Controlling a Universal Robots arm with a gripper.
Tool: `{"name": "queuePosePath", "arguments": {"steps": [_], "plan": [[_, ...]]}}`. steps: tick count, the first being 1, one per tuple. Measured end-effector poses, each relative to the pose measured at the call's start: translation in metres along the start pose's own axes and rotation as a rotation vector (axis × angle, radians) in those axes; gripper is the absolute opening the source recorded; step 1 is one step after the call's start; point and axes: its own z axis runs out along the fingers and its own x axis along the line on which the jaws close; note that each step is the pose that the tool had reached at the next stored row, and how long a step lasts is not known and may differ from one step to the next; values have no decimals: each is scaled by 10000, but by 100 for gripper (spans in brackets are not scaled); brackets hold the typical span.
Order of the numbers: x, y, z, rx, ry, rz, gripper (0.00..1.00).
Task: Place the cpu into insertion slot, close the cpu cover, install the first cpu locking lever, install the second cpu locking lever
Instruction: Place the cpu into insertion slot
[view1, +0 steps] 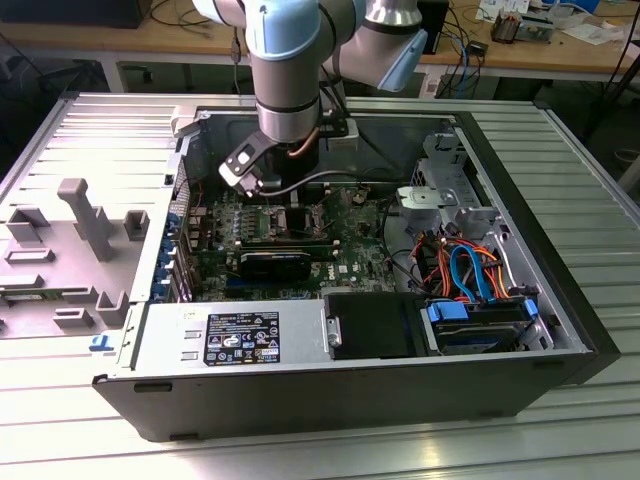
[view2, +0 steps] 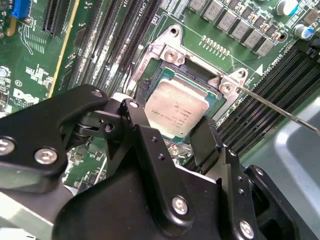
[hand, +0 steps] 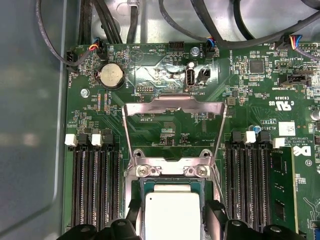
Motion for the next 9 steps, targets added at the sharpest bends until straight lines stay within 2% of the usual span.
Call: {"name": "queuePosePath", "arguments": {"steps": [3,4,5,6,9], "plan": [[0,2,-26,8,1,0,62],[2,15,-169,130,1,0,41],[3,41,-254,329,0,4,17],[3,48,-260,374,0,6,11],[3,49,-261,377,-1,5,11]]}}
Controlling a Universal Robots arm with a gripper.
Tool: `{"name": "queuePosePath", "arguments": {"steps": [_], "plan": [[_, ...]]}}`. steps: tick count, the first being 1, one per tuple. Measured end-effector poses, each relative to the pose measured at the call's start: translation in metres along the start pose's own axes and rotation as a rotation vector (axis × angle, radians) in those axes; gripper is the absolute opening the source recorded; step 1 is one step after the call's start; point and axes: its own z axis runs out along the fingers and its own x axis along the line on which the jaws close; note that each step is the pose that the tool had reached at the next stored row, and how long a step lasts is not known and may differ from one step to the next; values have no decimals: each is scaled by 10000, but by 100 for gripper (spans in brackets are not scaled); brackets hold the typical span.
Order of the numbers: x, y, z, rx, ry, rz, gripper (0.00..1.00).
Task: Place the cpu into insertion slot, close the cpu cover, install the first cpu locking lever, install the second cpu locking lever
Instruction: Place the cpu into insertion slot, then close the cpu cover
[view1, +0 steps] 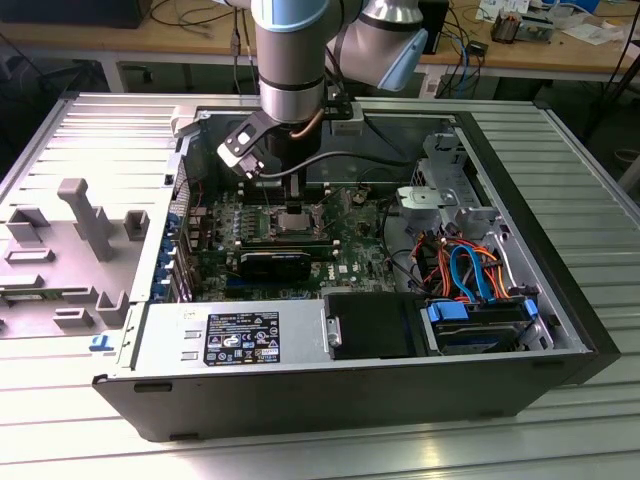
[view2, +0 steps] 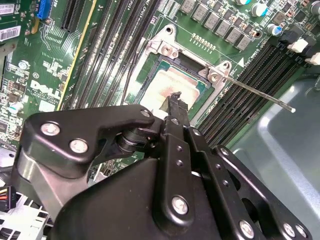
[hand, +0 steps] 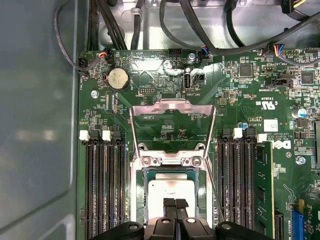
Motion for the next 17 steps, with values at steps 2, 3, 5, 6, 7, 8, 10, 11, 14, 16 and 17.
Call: {"name": "queuePosePath", "arguments": {"steps": [2,3,5,6,7,8,10,11,14,16,17], "plan": [[0,0,0,3,0,0,11],[0,0,0,4,0,0,11],[0,0,0,5,0,0,11],[0,0,0,7,0,0,11],[0,0,0,7,0,0,11],[0,0,0,9,0,0,11],[0,0,0,11,-1,0,11],[0,0,0,12,0,0,11],[0,1,-12,14,-1,0,11],[1,2,-43,14,0,0,11],[1,3,-60,16,0,0,11]]}}
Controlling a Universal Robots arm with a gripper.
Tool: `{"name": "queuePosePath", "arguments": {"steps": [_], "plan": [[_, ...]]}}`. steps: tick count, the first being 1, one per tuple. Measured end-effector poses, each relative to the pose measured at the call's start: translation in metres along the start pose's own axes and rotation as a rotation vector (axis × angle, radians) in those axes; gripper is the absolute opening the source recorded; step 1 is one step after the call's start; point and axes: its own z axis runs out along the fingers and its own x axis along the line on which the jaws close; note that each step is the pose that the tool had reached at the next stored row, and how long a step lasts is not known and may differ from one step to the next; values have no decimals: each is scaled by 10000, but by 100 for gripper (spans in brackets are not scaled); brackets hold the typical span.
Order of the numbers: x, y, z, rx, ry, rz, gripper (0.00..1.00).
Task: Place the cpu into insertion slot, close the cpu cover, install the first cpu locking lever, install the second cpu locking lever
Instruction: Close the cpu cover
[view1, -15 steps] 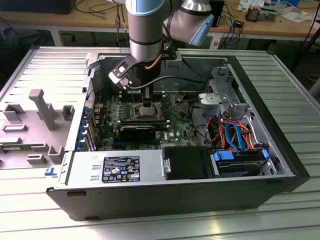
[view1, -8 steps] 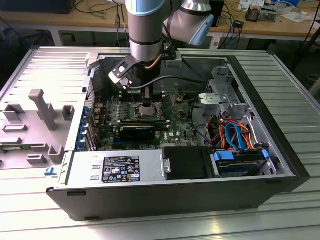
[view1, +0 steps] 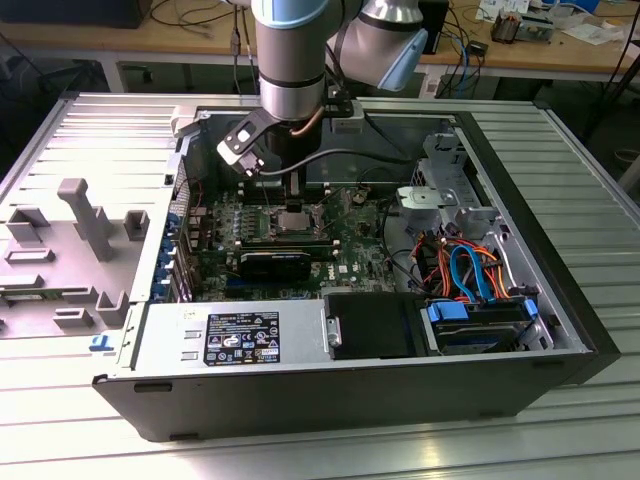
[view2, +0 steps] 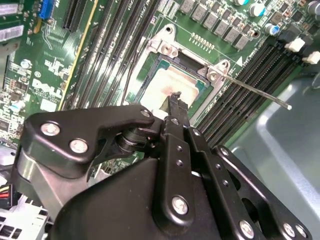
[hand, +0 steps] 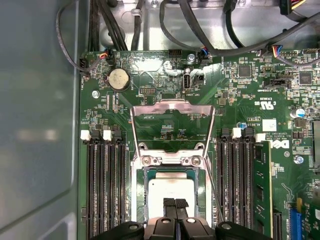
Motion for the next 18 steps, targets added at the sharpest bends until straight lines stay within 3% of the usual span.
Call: {"name": "queuePosePath", "arguments": {"steps": [6,9,11,18], "plan": [[2,7,-131,44,19,-1,11],[0,27,-135,151,144,5,11],[0,35,-135,186,146,6,11],[0,35,-137,187,149,7,11]]}}
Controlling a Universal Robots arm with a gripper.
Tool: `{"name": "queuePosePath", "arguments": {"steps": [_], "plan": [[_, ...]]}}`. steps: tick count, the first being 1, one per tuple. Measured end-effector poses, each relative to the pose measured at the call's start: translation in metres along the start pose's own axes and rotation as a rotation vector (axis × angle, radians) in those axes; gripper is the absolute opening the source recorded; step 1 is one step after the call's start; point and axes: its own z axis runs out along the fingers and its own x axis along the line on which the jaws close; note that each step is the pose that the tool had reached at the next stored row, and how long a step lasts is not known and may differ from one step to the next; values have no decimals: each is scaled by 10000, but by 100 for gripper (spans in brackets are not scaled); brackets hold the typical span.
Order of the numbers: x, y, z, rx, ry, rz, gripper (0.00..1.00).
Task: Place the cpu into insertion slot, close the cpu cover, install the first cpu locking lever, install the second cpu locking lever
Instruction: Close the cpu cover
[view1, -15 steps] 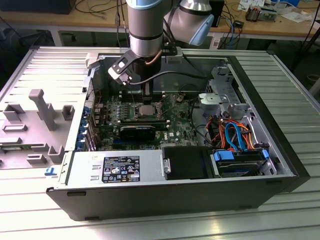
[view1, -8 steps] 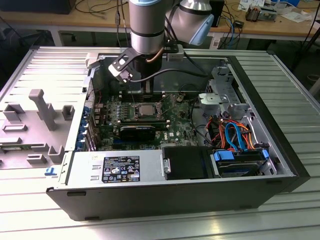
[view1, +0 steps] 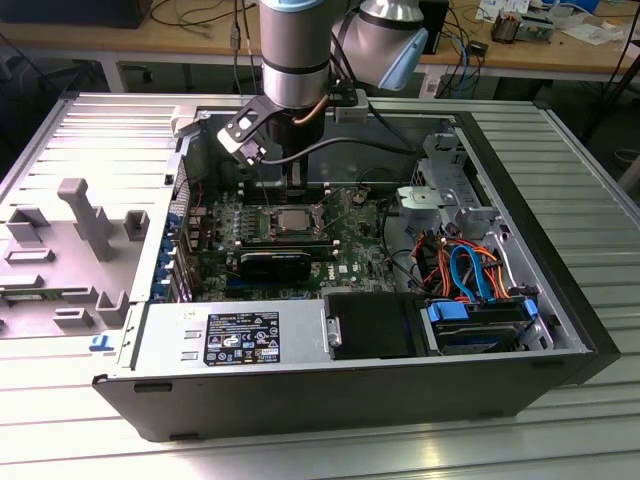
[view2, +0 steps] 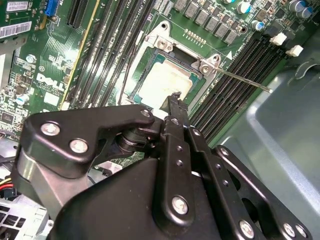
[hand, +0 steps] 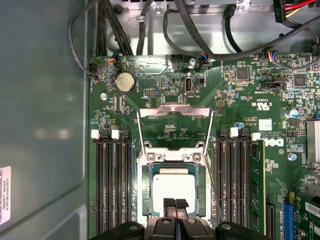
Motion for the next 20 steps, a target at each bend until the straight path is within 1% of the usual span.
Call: {"name": "queuePosePath", "arguments": {"steps": [5,16,20], "plan": [[-1,0,-3,1,-2,0,11],[1,1,-43,0,-2,0,11],[0,1,-44,1,-2,0,11]]}}
